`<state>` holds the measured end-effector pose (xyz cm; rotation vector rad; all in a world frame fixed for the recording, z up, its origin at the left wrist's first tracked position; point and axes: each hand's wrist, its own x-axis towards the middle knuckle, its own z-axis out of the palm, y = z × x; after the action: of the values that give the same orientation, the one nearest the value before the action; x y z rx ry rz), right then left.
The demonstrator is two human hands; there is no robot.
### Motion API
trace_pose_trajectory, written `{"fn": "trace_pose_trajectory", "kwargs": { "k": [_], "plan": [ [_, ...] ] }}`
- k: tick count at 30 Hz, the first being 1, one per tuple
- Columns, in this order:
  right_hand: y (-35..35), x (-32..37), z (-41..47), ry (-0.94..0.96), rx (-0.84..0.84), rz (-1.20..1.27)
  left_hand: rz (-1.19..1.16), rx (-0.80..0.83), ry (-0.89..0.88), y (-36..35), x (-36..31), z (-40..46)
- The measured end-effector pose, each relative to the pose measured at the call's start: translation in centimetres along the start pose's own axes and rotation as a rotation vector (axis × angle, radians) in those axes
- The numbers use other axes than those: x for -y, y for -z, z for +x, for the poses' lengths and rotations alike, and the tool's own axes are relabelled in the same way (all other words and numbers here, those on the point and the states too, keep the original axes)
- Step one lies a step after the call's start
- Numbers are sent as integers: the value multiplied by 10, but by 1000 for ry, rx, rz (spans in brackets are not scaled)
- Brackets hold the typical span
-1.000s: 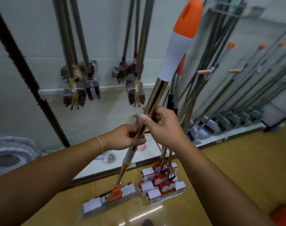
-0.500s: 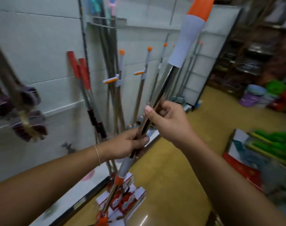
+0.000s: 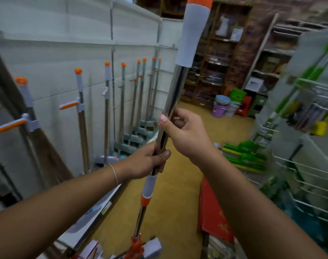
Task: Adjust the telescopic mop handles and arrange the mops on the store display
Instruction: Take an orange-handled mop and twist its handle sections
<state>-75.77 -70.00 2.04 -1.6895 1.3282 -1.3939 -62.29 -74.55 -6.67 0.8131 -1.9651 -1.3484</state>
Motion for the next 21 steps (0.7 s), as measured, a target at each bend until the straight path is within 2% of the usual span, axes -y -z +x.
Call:
{"fn": "trace_pose_trajectory", "kwargs": {
  "k": [5,12,21],
  "plan": [
    [38,-25,45,-21,-95,-60,48,86,-54,-8,1,82],
    [71,-82,127,-50,-278,-130,82,132,-62,-8,39,200],
    [94,-133,266,-35,-375,-286,36,258,-42,50,57,340]
  ]
}}
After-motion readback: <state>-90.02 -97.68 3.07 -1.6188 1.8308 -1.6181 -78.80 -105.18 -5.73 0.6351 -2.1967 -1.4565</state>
